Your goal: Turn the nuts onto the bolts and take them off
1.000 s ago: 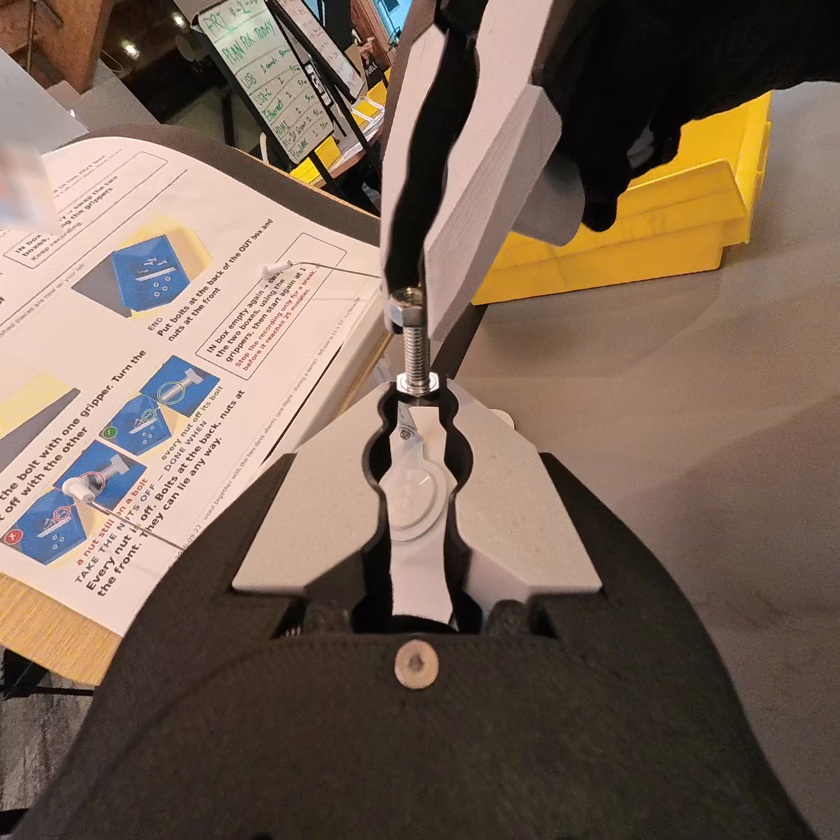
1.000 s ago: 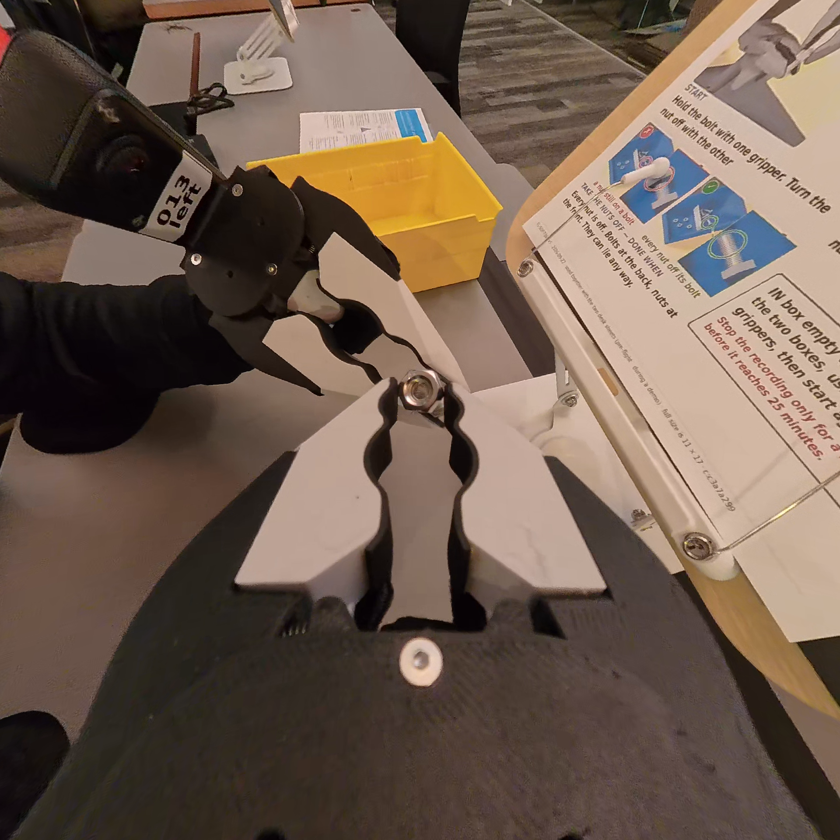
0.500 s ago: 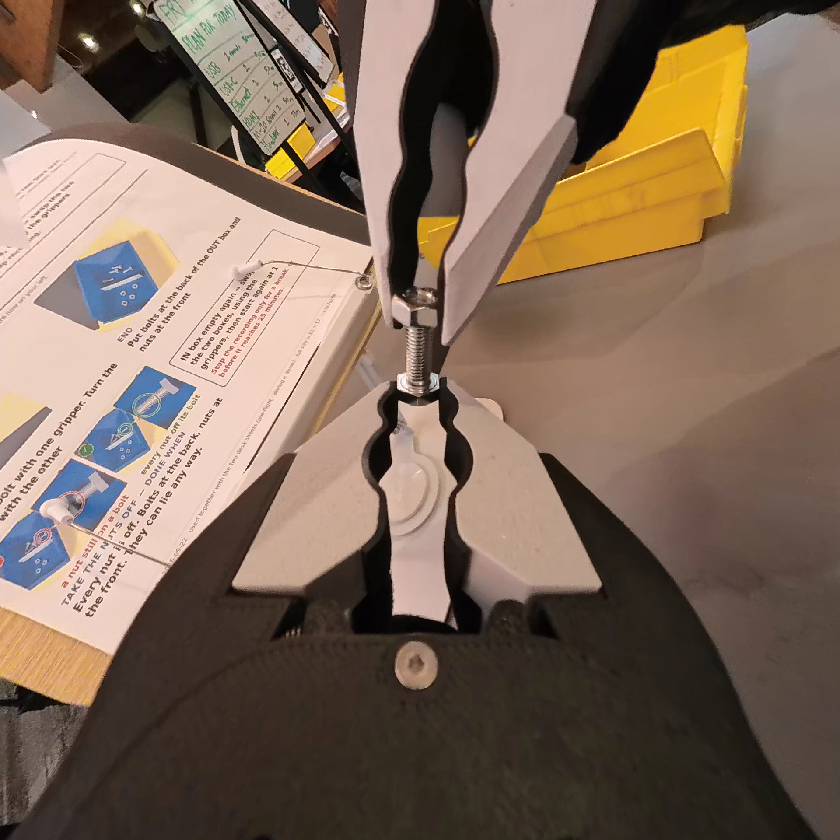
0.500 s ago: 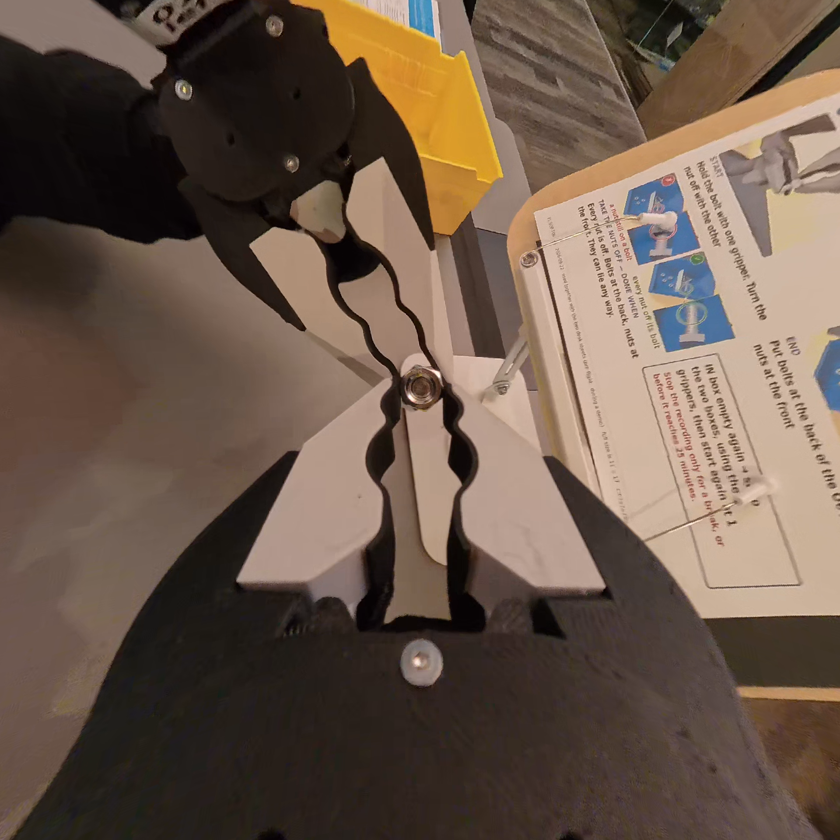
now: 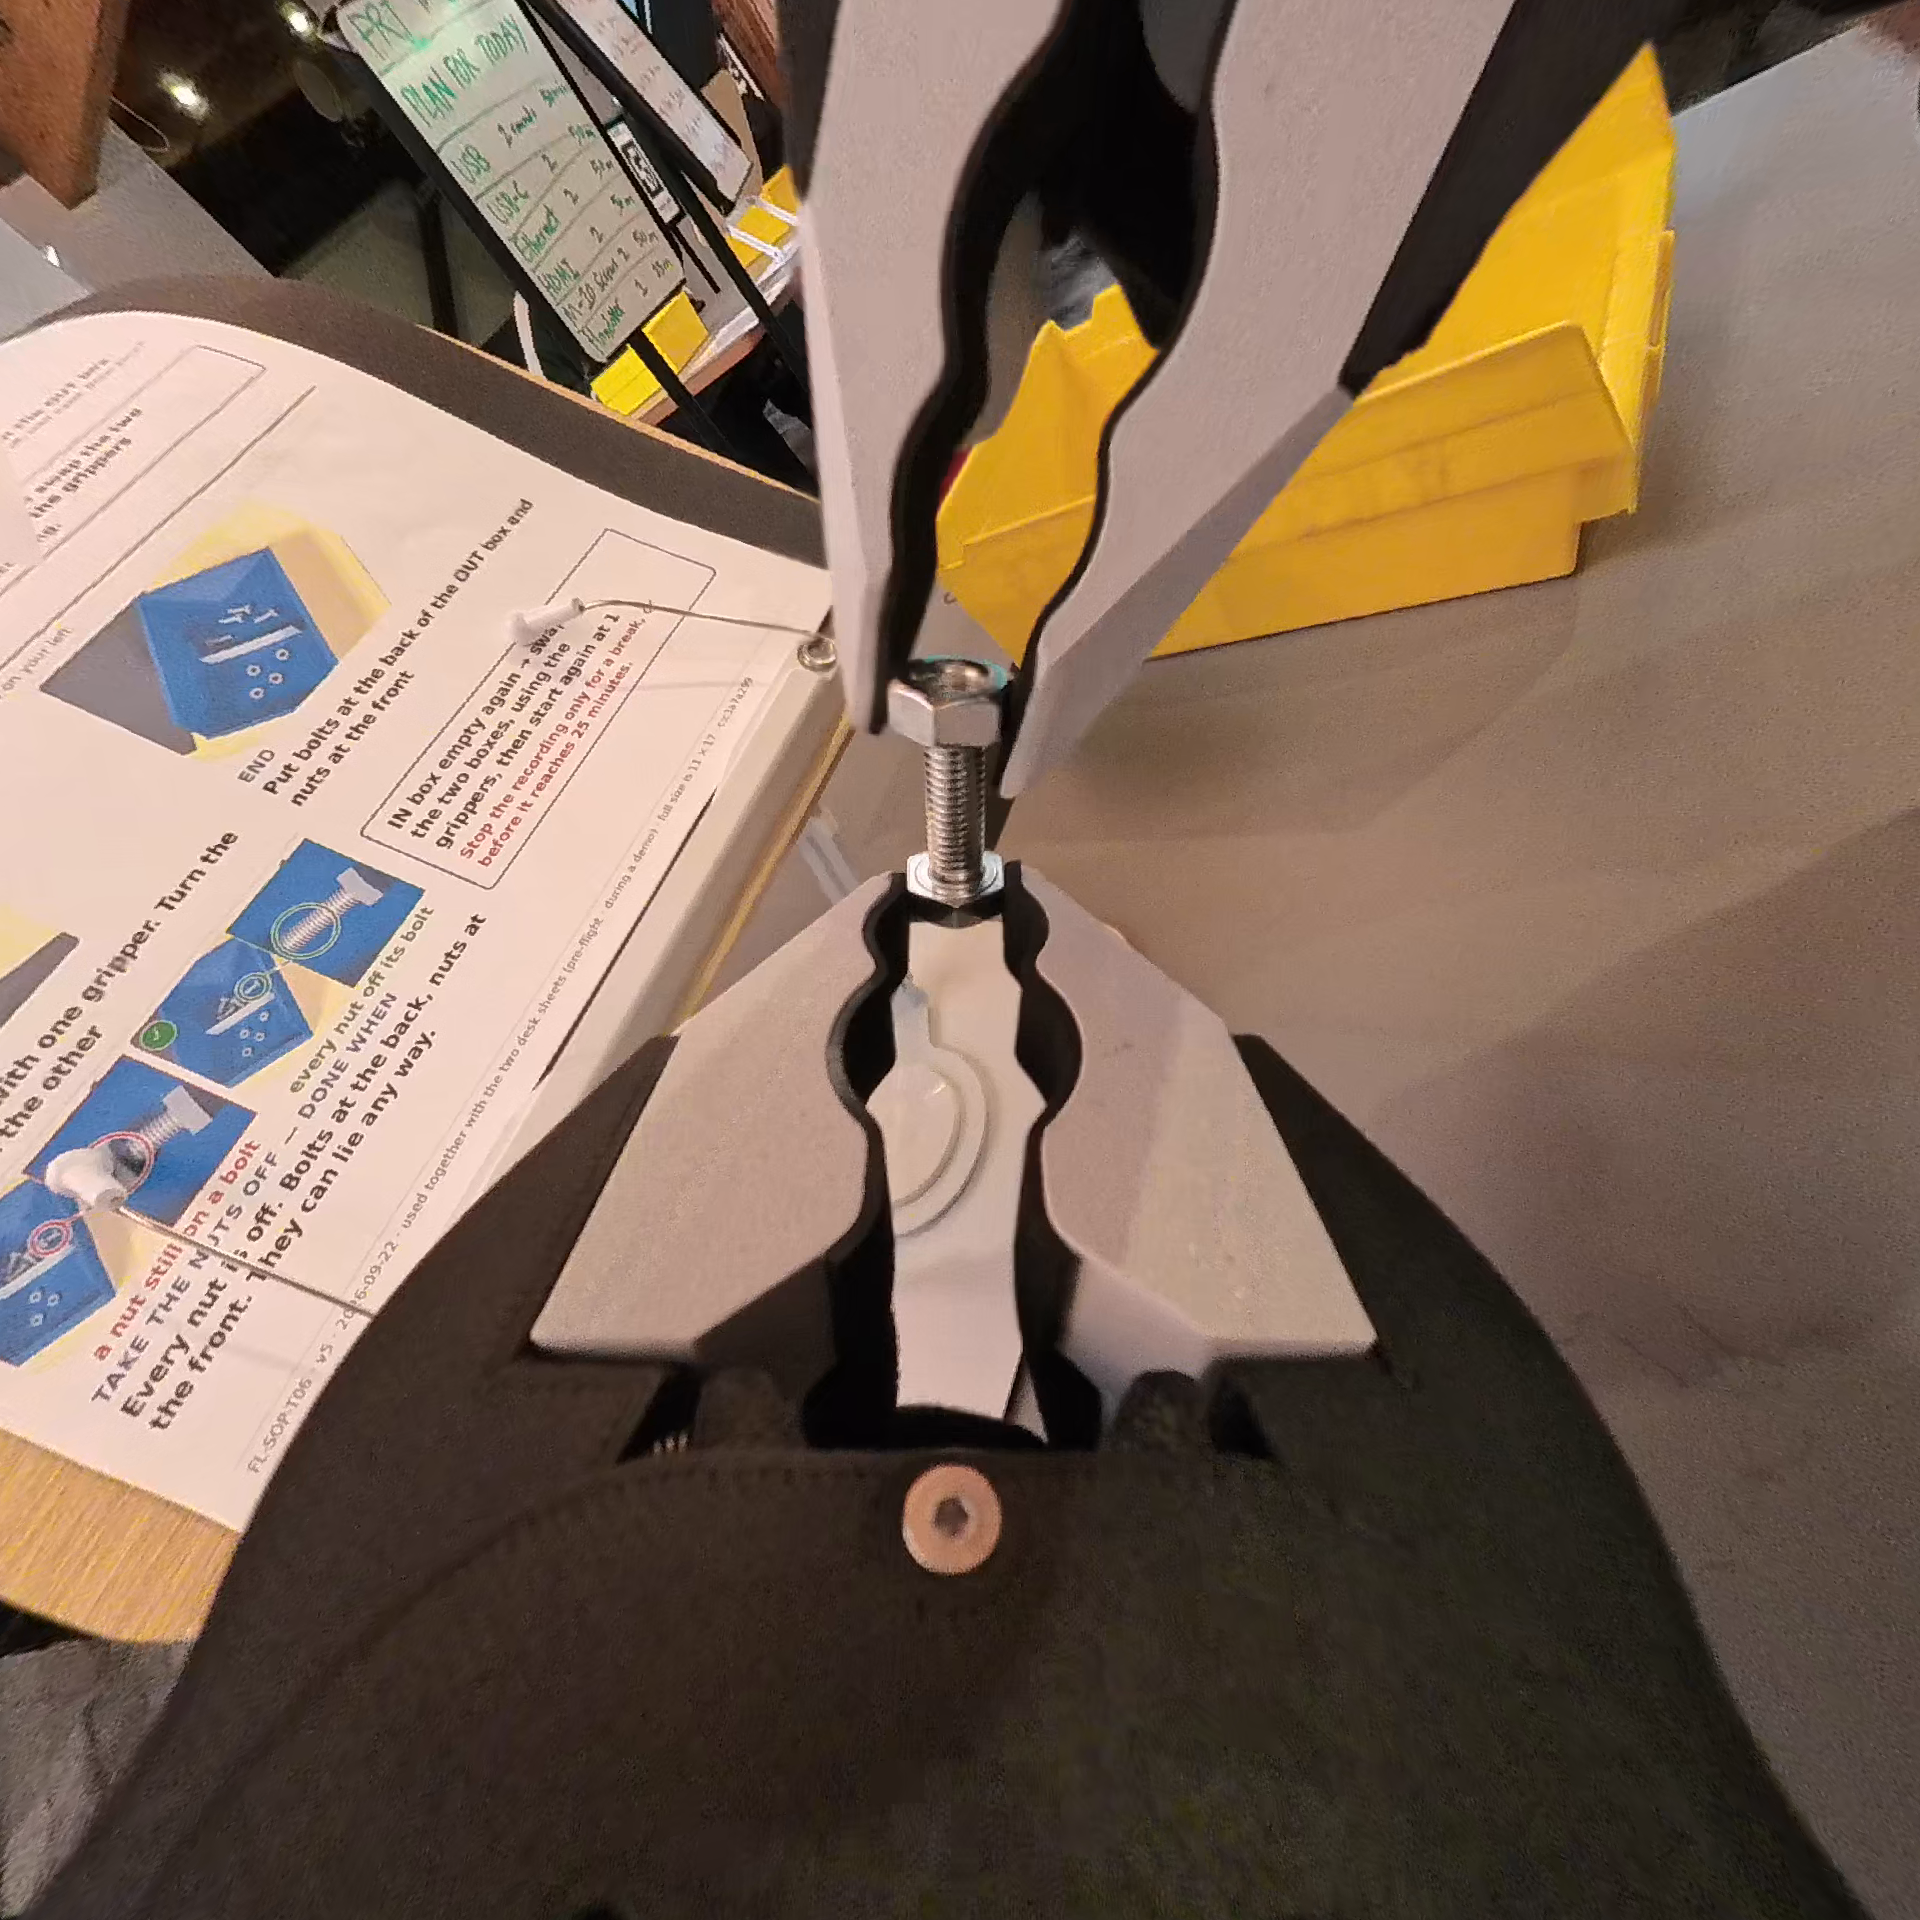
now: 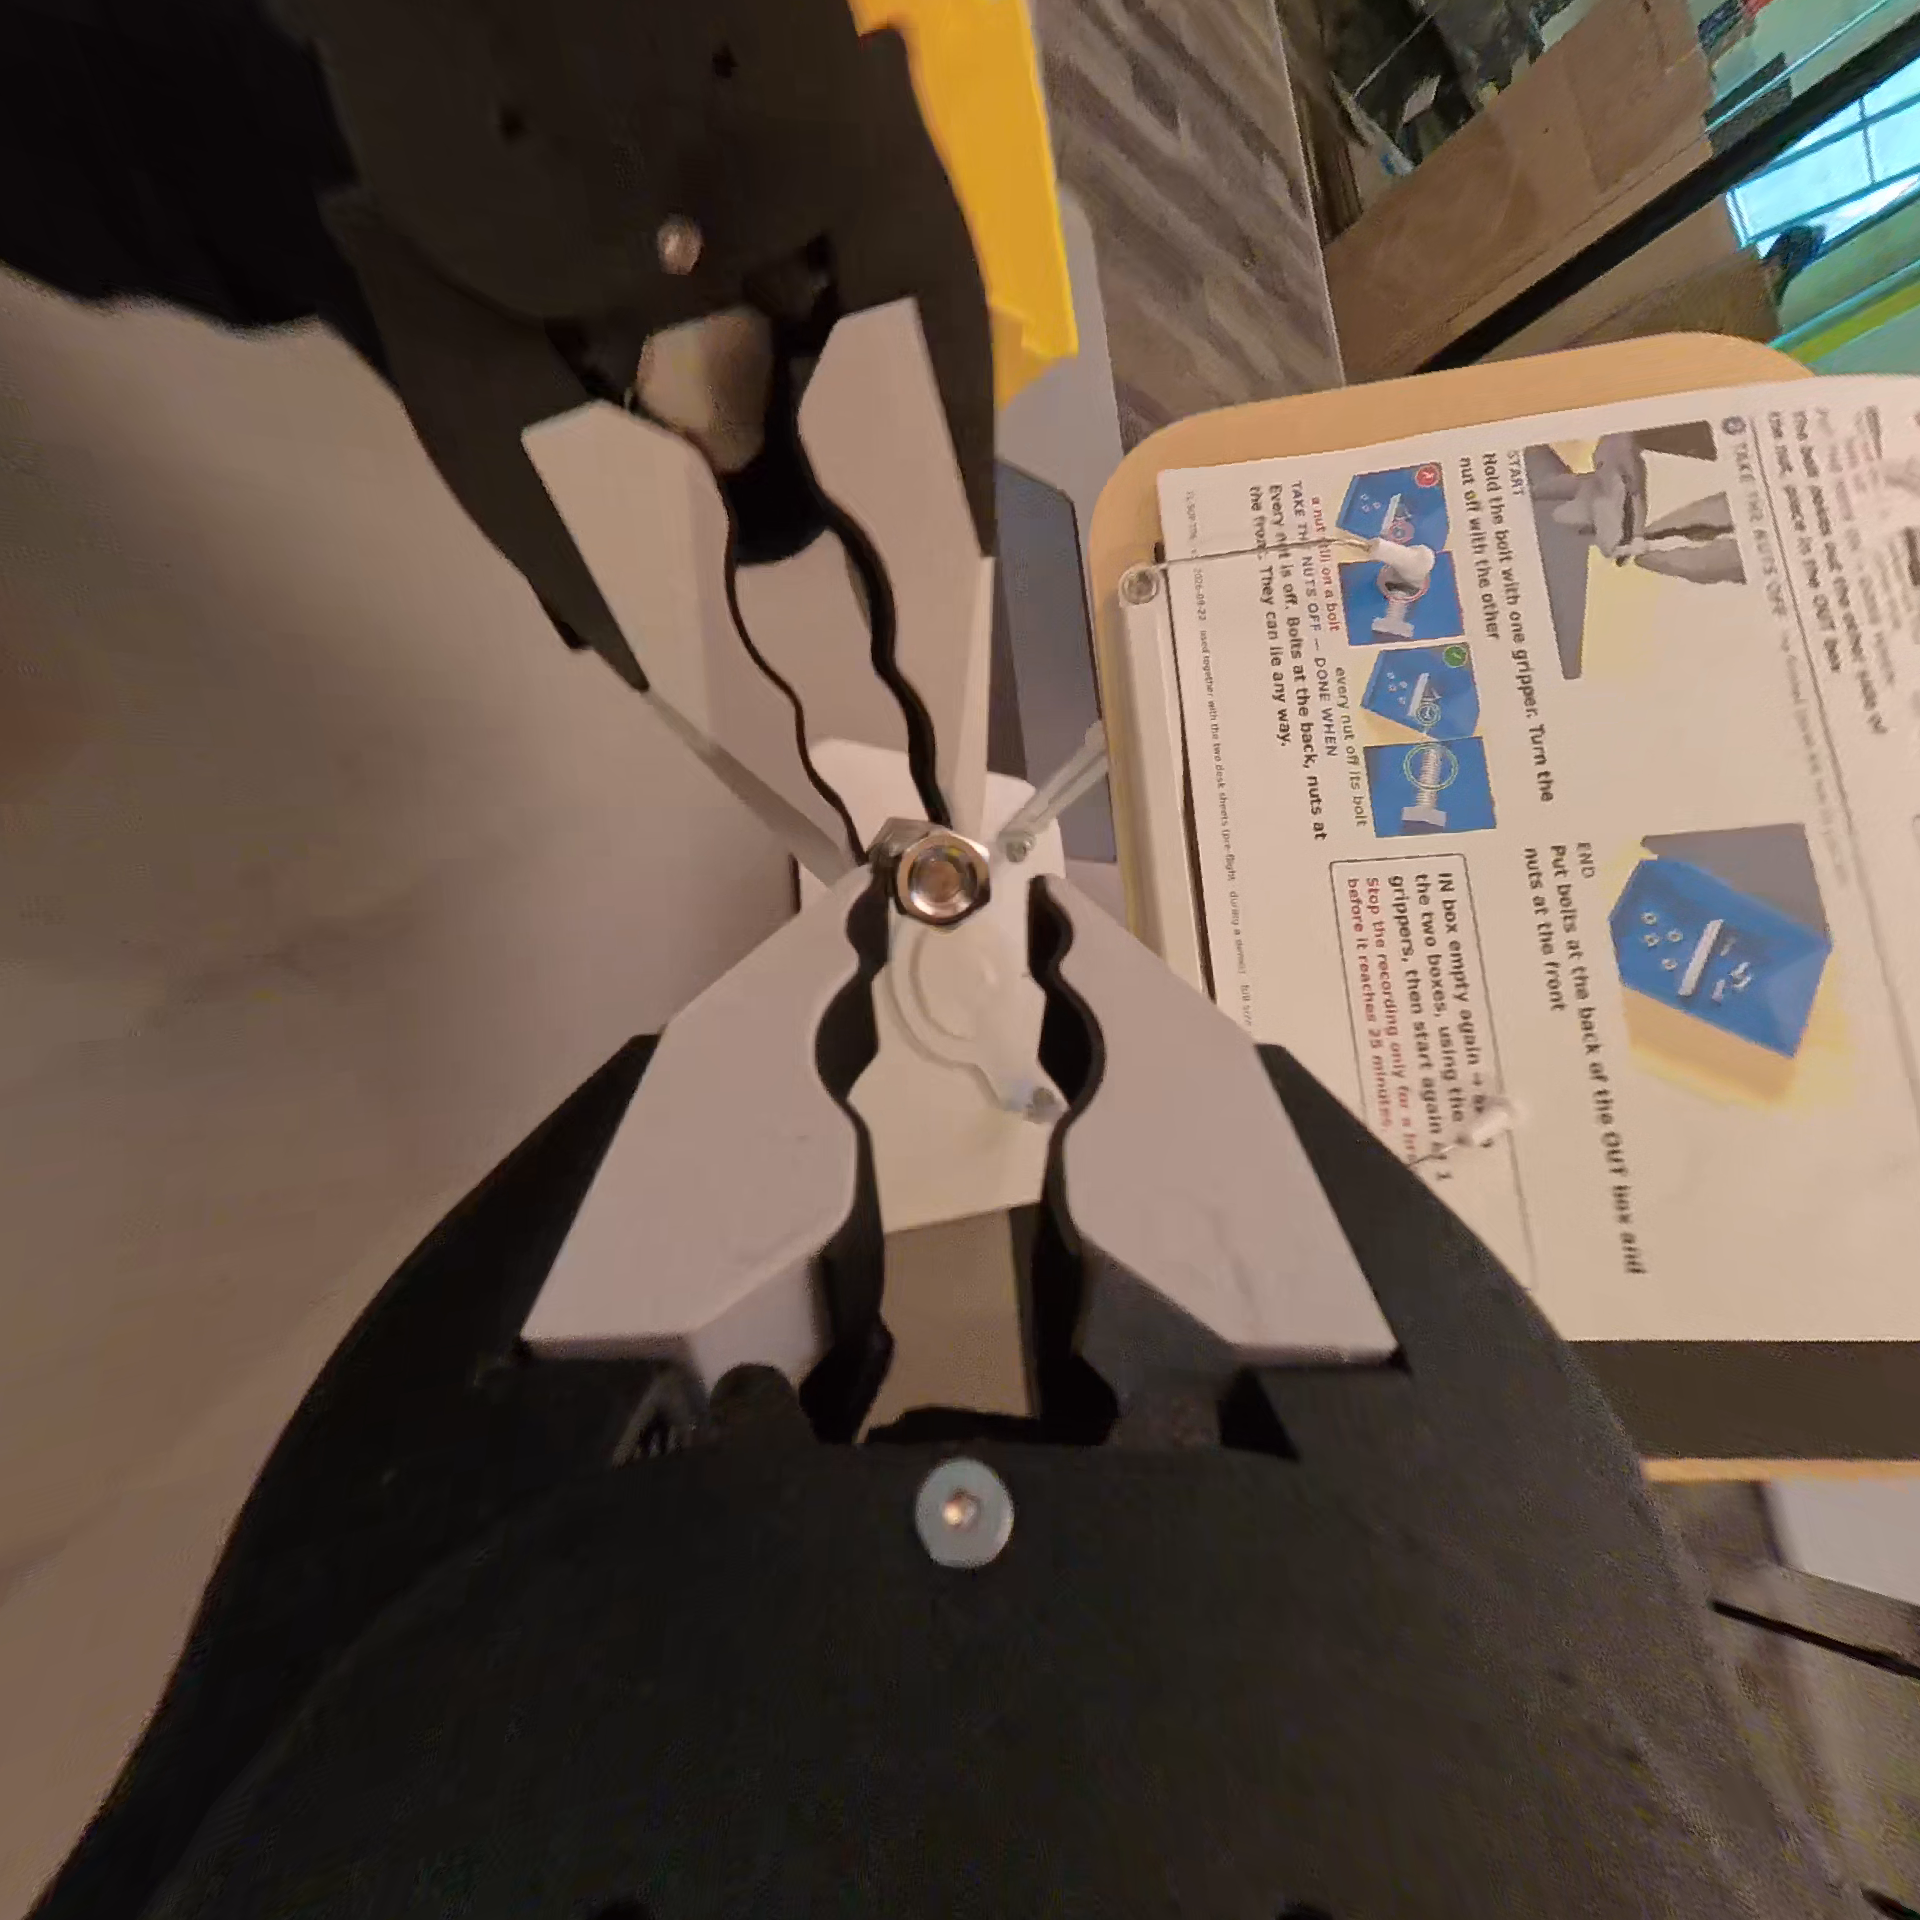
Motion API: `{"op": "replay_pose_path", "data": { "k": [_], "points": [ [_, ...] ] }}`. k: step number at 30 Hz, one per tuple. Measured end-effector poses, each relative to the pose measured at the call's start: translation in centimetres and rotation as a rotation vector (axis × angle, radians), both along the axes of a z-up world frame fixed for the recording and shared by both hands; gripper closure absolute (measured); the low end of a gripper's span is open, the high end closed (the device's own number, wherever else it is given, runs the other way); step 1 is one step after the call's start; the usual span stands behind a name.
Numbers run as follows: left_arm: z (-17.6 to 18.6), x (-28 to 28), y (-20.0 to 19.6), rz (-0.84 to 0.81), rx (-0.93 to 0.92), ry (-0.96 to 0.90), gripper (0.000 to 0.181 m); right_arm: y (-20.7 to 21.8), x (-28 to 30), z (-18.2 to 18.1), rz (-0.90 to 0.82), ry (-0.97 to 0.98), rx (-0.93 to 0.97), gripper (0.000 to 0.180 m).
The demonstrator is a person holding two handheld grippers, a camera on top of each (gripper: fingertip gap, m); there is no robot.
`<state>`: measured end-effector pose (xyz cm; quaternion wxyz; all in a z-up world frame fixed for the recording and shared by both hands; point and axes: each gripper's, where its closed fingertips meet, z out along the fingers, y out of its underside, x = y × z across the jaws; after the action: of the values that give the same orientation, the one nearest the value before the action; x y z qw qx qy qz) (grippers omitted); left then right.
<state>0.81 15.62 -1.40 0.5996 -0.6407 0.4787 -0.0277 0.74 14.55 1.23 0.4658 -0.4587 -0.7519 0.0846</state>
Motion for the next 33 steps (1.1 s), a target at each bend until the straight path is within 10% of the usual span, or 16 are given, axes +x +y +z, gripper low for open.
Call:
{"op": "replay_pose_path", "data": {
  "k": [1,16,33],
  "points": [
    [0.1,-0.1,0.0,0.001,0.001,-0.003,0.165,-0.1,0.0,0.4,0.002,0.034,-0.05,0.152],
    [0.3,-0.7,0.7,0.042,0.006,-0.04,0.165,0.0,-0.1,1.3,-0.094,0.201,-0.568,0.15],
    [-0.1,-0.6,0.6,0.032,-0.007,-0.022,0.165,-0.2,-0.6,-0.1,-0.05,0.081,-0.315,0.162]
  ]
}}
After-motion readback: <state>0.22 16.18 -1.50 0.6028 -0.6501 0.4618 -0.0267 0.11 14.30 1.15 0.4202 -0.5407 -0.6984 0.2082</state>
